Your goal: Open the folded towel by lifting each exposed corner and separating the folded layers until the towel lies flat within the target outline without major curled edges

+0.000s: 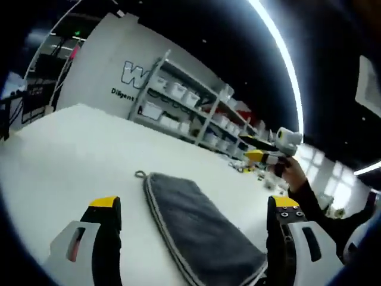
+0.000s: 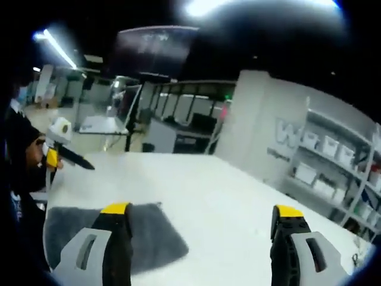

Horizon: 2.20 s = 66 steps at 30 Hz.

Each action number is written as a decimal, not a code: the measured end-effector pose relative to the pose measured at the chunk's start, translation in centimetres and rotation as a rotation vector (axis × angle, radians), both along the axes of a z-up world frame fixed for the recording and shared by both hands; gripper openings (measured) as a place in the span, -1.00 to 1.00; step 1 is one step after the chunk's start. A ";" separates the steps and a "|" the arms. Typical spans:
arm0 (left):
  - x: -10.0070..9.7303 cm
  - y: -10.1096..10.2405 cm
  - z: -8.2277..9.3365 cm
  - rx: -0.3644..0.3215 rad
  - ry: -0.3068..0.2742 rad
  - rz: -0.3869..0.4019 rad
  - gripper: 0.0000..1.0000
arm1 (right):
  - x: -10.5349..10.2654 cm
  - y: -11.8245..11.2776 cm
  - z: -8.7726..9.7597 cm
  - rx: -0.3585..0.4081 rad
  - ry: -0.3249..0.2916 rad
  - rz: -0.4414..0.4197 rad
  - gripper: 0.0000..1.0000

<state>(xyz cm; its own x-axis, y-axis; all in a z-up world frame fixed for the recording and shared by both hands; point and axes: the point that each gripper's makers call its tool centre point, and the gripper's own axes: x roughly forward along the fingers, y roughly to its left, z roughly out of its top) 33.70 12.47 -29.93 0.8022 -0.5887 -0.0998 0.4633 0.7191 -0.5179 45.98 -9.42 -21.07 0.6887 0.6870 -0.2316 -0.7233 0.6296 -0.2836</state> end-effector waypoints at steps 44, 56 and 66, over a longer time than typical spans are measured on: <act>-6.9 -3.5 -5.8 -0.035 0.239 -0.005 0.95 | 3.9 6.3 2.3 -0.441 0.128 0.308 0.86; -8.3 -4.7 -3.6 -0.101 0.250 -0.120 0.42 | 3.7 7.3 1.1 -0.483 0.128 0.334 0.86; -8.3 -4.9 -3.5 -0.091 0.215 -0.127 0.05 | 4.0 7.6 0.0 -0.496 0.144 0.331 0.82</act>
<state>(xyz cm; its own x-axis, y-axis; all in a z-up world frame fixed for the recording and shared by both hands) 25.43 7.55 -33.47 0.6875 -0.6976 -0.2017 0.4193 0.6082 -0.6740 49.97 -1.79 -21.08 0.3954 0.6456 -0.6533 -0.9107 0.1831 -0.3701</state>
